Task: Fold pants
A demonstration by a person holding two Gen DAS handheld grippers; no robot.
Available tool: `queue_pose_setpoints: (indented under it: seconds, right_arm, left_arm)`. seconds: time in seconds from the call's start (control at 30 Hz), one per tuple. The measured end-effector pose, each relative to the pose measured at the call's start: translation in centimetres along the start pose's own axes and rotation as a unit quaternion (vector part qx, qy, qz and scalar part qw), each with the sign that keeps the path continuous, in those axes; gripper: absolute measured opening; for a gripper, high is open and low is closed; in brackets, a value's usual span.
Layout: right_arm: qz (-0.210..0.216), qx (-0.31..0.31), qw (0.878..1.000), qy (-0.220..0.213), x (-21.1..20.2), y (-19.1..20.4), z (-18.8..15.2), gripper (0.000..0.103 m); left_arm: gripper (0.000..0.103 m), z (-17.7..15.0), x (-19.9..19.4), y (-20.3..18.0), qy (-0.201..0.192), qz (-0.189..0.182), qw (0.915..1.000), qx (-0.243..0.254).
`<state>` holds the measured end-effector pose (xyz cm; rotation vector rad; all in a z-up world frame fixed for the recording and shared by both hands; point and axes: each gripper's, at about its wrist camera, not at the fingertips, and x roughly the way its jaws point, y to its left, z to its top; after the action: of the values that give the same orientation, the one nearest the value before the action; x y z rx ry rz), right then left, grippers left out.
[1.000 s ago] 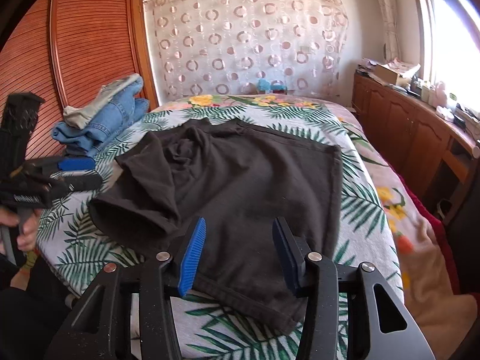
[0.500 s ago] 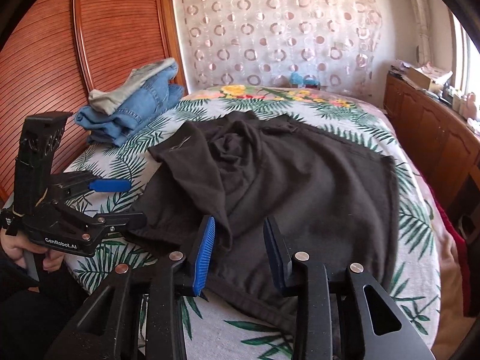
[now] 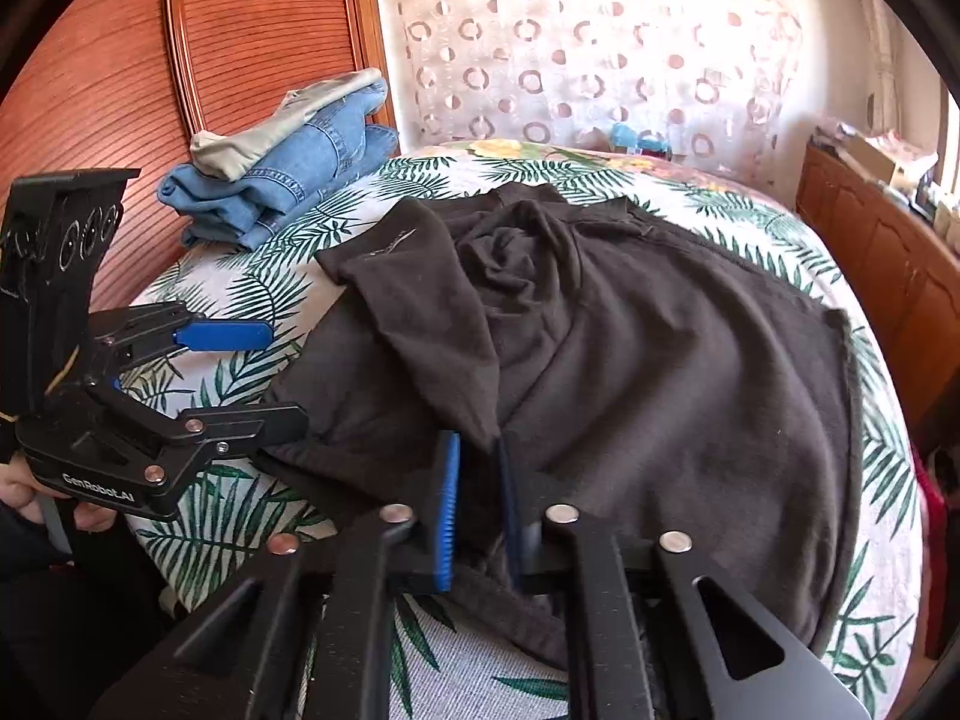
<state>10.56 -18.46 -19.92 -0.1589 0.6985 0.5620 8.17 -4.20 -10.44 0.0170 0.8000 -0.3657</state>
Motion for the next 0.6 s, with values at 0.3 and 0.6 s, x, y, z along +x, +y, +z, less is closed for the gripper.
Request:
queue_pose_setpoints:
  seconds: [0.3, 0.6]
  right_arm:
    - [-0.023, -0.022, 0.998, -0.060, -3.6, 0.8, 0.7, 0.003]
    - [-0.056, -0.026, 0.993, -0.104, -8.4, 0.5, -0.2, 0.003]
  left_arm:
    - [0.082, 0.9, -2.0, -0.1, -0.034, 0.007, 0.9994, -0.005]
    - [0.082, 2.2, -2.3, -0.7, -0.043, 0.002, 0.9991, 0.000]
